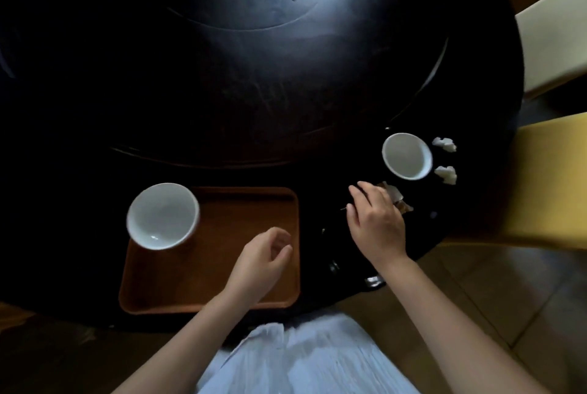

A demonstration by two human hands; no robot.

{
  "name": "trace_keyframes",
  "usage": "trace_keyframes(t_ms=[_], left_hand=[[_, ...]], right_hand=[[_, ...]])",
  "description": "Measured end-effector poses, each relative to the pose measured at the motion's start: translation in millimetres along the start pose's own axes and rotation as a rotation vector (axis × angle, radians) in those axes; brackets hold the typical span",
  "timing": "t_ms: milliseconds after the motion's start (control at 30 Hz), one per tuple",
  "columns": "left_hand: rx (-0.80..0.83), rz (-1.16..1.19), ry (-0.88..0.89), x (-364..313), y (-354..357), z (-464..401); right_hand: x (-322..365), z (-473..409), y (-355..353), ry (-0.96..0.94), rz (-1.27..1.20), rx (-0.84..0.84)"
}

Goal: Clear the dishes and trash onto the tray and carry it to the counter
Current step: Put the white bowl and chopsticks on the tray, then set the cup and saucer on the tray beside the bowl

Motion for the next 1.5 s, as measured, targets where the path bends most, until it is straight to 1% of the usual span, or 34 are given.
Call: trace_keyframes(t_ms=[67, 133, 200, 267, 333, 400, 467, 600, 733, 900, 1033, 1167, 1267, 1367, 1500], left_hand=[[-0.033, -0.144, 0.101, -21.4, 17.7, -12.4], [-0.041, -0.298, 0.126, -36.9, 34.1, -23.3], [-0.012, -0.448, 0.101, -45.6, 48.8, -31.0], [0.024, -0.550, 0.066, -49.8, 61.6, -34.2], [0.043, -0.606, 0.028, -51.6, 72.1, -34.6], [0.050, -0.593, -0.016, -49.7, 78.4, -34.7], [0.064, -0.503, -0.070, -46.3, 82.6, -35.2], [0.134, -0.066, -0.284, -35.5, 86.0, -37.3], [0.154, 0.108, -0.323, -31.0, 82.6, -37.0], [0.117, 0.164, -0.269, -33.0, 73.0, -25.7], [0.106, 0.323, -0.306, -26.5, 52.4, -8.8], [0.021, 0.540, -0.401, -1.7, 23.1, 12.5], [-0.076, 0.710, -0.463, 22.1, 5.7, 23.0], [-0.157, 0.793, -0.522, 43.3, -8.0, 26.5], [-0.223, 0.836, -0.541, 61.9, -21.3, 25.4]], right_hand=[[-36.5, -0.2, -8.5, 0.042, 0.047, 0.000], [-67.6, -4.0, -13.7, 0.078, 0.090, 0.041], [-90.1, -9.4, -14.7, 0.089, 0.114, 0.119], [-105.9, -13.6, -11.9, 0.071, 0.119, 0.195], [-117.6, -16.7, -8.9, 0.036, 0.103, 0.224], [-123.3, -20.4, -7.6, -0.005, 0.071, 0.212], [-125.7, -24.9, -9.4, -0.031, 0.051, 0.196], [-127.5, -34.3, -11.8, -0.059, 0.051, 0.210], [-126.7, -37.5, -10.0, -0.069, 0.091, 0.220], [-121.9, -31.5, -15.8, -0.060, 0.002, 0.021], [-107.2, -18.1, -27.2, -0.080, -0.072, -0.139], [-81.7, -6.5, -40.8, -0.147, -0.127, -0.280], [-53.9, -1.7, -43.4, -0.219, -0.158, -0.341], [-24.0, -0.1, -39.8, -0.285, -0.203, -0.370], [10.5, 3.9, -28.3, -0.374, -0.252, -0.362]])
Point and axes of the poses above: each hand's wrist, its own z-axis away from the middle knuckle, its own y-axis out of the palm, x = y × z, the point moved 1 cm from there along -z, towards the middle knuckle, and after that the axes turned 8 degrees about -y, right-handed, at the moved point
